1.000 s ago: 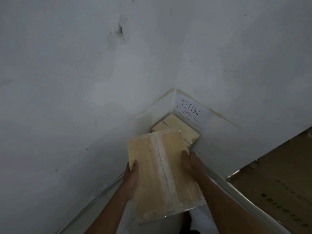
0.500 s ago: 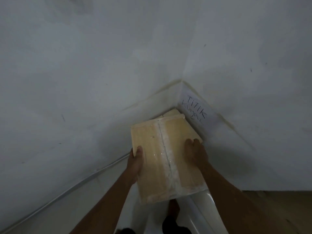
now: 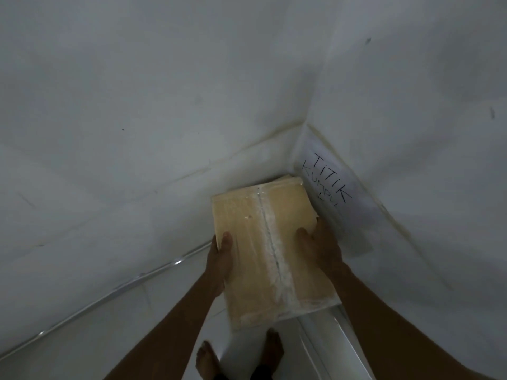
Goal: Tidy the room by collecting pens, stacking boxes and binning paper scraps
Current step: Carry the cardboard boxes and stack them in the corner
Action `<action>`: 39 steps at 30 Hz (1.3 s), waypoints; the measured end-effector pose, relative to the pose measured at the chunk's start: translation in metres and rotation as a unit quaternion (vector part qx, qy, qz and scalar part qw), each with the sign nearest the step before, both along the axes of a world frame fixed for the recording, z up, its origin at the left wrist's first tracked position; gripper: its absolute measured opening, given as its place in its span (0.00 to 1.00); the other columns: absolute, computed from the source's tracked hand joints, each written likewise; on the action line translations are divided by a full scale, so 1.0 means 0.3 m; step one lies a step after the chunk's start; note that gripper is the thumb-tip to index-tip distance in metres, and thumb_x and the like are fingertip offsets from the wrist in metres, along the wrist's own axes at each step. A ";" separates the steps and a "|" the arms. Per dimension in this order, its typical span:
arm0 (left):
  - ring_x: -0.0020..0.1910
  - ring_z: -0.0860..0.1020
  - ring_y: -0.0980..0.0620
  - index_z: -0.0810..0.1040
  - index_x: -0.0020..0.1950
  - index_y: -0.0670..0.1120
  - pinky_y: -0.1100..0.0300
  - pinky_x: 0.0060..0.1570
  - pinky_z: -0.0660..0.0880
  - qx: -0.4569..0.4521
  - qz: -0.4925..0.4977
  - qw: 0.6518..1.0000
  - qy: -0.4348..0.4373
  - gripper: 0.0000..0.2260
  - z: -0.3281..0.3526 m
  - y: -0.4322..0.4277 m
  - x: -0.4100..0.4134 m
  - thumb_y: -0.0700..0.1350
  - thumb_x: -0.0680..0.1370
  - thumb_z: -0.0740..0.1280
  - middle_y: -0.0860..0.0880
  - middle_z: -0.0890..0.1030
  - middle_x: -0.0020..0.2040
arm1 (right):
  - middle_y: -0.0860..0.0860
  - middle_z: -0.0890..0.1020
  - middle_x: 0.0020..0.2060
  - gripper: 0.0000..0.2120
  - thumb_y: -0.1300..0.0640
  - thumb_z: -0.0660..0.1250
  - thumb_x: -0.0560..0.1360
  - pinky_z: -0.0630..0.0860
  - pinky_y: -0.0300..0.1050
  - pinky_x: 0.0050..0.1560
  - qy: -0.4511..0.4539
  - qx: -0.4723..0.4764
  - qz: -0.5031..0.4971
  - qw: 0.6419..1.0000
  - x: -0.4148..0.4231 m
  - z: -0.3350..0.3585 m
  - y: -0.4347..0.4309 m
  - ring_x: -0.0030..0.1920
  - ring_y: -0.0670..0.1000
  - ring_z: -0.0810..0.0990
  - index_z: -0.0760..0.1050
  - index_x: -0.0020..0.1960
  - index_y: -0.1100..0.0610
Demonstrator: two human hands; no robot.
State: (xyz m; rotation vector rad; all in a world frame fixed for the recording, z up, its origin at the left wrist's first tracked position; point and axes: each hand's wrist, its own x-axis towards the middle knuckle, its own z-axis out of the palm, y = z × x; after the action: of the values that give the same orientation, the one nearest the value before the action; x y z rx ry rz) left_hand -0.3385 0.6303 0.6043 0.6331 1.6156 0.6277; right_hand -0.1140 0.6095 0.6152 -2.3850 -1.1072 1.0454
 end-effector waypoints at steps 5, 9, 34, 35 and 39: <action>0.56 0.77 0.45 0.67 0.72 0.52 0.51 0.50 0.76 -0.023 0.017 0.999 -0.020 0.24 -0.088 0.023 0.026 0.61 0.79 0.58 0.47 0.76 0.62 | 0.57 0.65 0.72 0.40 0.39 0.62 0.75 0.68 0.55 0.64 -0.023 -0.002 0.046 0.999 0.031 -0.088 0.048 0.69 0.59 0.68 0.50 0.77 0.57; 0.47 0.78 0.54 0.69 0.69 0.54 0.59 0.35 0.75 0.003 0.042 0.999 -0.025 0.20 -0.129 0.042 0.061 0.59 0.79 0.58 0.49 0.78 0.58 | 0.54 0.62 0.74 0.41 0.34 0.60 0.74 0.67 0.57 0.65 -0.012 0.014 0.041 0.999 0.053 -0.139 0.078 0.71 0.57 0.66 0.47 0.78 0.52; 0.68 0.70 0.41 0.48 0.78 0.58 0.40 0.64 0.70 -0.086 0.029 0.991 -0.096 0.29 -0.089 0.275 0.294 0.60 0.80 0.56 0.46 0.66 0.74 | 0.66 0.72 0.63 0.43 0.33 0.62 0.72 0.74 0.60 0.61 0.083 -0.039 -0.386 0.918 0.189 -0.121 0.064 0.61 0.66 0.75 0.62 0.70 0.69; 0.67 0.71 0.41 0.49 0.78 0.58 0.42 0.64 0.71 -0.096 0.015 0.991 -0.089 0.29 -0.086 0.278 0.280 0.61 0.80 0.57 0.46 0.67 0.73 | 0.66 0.72 0.63 0.44 0.33 0.63 0.72 0.74 0.61 0.61 0.093 -0.044 -0.384 0.918 0.191 -0.121 0.060 0.61 0.66 0.75 0.62 0.69 0.69; 0.64 0.73 0.41 0.50 0.77 0.57 0.46 0.64 0.71 -0.121 -0.020 0.990 -0.071 0.30 -0.068 0.271 0.203 0.59 0.79 0.60 0.44 0.69 0.71 | 0.67 0.69 0.65 0.43 0.38 0.66 0.73 0.71 0.62 0.63 0.070 -0.063 -0.402 0.911 0.163 -0.098 0.045 0.63 0.67 0.72 0.57 0.70 0.70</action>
State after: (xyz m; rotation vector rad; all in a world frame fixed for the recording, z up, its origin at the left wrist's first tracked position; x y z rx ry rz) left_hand -0.2777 0.7117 0.5839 0.4303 1.5133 0.4281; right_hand -0.0651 0.6229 0.5858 -2.4291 0.0440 0.9552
